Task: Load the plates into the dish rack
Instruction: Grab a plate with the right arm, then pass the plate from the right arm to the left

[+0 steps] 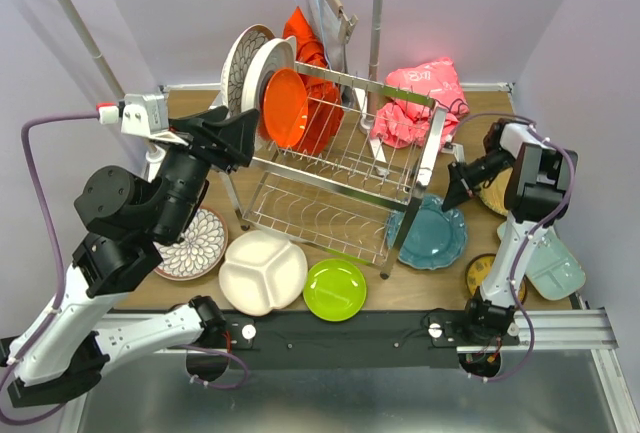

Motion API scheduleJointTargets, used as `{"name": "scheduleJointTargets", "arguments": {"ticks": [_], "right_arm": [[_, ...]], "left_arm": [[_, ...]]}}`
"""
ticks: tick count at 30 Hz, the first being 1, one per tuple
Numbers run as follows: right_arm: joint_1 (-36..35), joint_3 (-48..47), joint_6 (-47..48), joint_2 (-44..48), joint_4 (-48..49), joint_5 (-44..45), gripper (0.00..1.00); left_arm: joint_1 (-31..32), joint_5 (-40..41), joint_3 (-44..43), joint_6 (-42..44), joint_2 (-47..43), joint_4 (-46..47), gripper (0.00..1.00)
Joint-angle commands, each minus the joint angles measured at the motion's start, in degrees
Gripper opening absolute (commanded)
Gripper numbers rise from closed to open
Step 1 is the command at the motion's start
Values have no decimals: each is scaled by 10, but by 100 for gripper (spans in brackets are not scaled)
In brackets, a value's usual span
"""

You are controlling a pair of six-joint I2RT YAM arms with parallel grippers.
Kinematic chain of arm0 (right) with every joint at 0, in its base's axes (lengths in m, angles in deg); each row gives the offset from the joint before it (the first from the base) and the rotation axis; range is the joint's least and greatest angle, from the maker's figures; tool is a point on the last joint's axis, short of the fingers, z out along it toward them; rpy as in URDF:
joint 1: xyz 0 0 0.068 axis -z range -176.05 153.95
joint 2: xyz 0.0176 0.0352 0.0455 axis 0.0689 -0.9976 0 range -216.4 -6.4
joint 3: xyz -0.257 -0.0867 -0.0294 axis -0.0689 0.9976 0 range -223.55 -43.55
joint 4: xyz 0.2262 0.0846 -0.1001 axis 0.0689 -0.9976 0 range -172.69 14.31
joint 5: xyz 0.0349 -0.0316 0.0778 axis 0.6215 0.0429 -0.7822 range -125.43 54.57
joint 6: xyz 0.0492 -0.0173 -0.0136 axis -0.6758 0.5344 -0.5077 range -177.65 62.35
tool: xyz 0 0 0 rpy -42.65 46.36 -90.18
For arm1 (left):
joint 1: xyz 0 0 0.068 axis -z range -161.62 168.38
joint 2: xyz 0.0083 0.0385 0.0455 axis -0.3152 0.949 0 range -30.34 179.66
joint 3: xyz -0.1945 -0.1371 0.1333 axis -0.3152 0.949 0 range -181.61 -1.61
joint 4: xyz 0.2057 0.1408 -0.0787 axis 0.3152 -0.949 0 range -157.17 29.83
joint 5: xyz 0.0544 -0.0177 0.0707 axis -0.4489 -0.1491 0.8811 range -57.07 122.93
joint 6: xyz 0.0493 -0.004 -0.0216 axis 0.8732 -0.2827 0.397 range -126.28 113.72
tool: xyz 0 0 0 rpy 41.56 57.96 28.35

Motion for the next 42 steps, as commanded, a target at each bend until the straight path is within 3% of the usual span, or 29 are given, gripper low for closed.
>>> {"name": "scheduleJointTargets", "arguments": {"ticks": [1, 22, 42], "right_arm": [[19, -55, -15, 58, 60, 1, 1], [84, -166, -107, 185, 60, 31, 1], [105, -322, -361, 262, 182, 69, 1]], "left_arm": [[-2, 18, -18, 6, -6, 1, 71], [-3, -29, -81, 49, 47, 28, 71], [-2, -111, -222, 80, 168, 57, 71]]}}
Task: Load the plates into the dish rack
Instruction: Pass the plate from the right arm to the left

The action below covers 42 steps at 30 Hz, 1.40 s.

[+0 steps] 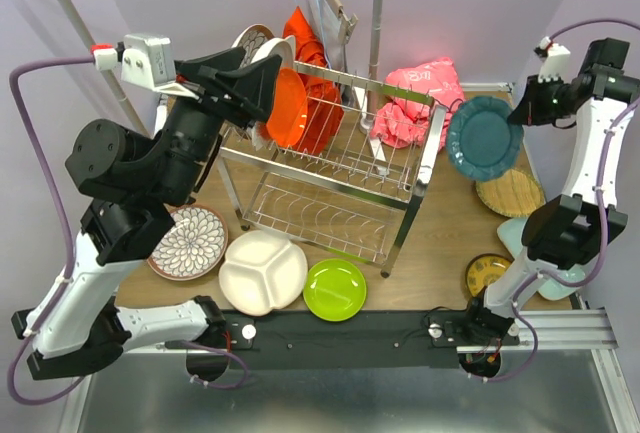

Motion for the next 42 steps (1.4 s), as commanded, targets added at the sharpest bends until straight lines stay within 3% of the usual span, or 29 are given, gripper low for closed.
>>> {"name": "scheduleJointTargets", "arguments": {"ticks": [1, 19, 30, 37, 42], "right_arm": [[16, -77, -109, 34, 84, -19, 1], [48, -196, -503, 50, 326, -35, 1], [58, -192, -802, 30, 540, -111, 1], [58, -161, -898, 59, 616, -145, 1], [56, -105, -950, 92, 656, -169, 0]], "left_arm": [[-3, -47, -41, 8, 38, 17, 71], [-14, -145, -105, -52, 145, 86, 71], [-53, -206, -161, -116, 210, 88, 71], [-79, -226, -181, -192, 238, 79, 71], [-88, -254, -245, -209, 277, 40, 71]]}}
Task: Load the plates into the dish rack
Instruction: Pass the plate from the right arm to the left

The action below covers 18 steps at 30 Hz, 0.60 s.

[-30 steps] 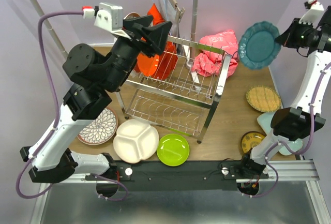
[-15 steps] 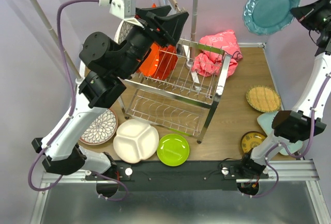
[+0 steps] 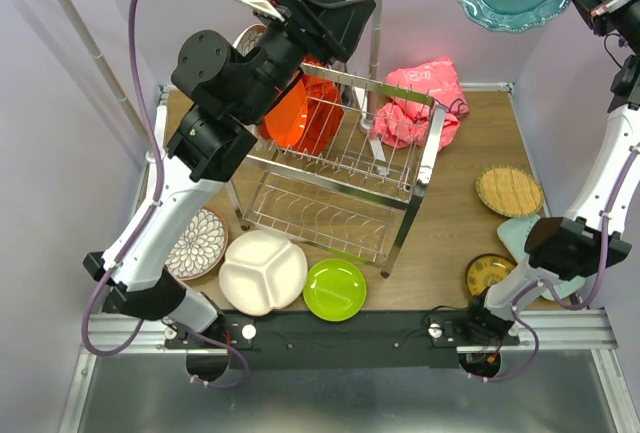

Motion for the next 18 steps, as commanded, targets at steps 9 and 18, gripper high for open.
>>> {"name": "scheduleJointTargets", "arguments": {"ticks": [9, 18], "right_arm": [[-18, 99, -159, 115, 188, -60, 1], [-65, 175, -180, 161, 233, -71, 1]], "left_arm": [[-36, -129, -71, -106, 72, -13, 71], [-55, -233, -107, -180, 132, 7, 71]]}}
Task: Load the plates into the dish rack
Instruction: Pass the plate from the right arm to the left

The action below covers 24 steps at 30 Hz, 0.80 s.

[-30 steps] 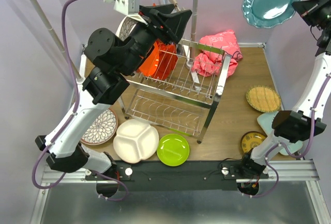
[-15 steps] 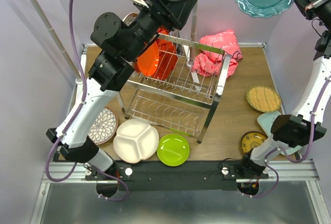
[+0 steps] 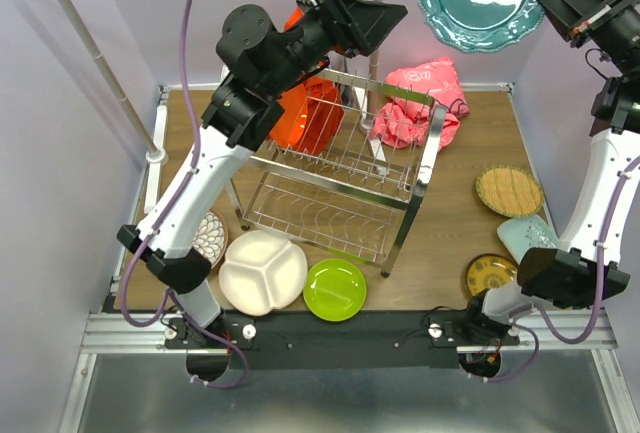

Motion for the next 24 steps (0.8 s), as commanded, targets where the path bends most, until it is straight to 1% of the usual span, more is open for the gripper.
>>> {"name": "scheduleJointTargets", "arguments": {"ticks": [1, 2, 4, 10, 16, 24], "right_arm": [[-35, 30, -48, 48, 86, 3, 1], [-39, 36, -47, 55, 88, 4, 1], [-49, 46, -48, 61, 91, 2, 1], [-60, 62, -51, 78, 104, -3, 1], [-65, 66, -47, 82, 109, -3, 1], [-65, 72, -41, 79, 110, 0, 1]], "left_arm": [[-7, -86, -32, -58, 27, 14, 71], [-9, -101, -37, -64, 33, 15, 71], [-10, -108, -37, -72, 37, 15, 71], [-10, -94, -23, -71, 29, 3, 71], [-11, -65, -21, -61, 21, -24, 71], [-12, -14, -9, -20, -14, -63, 71]]}}
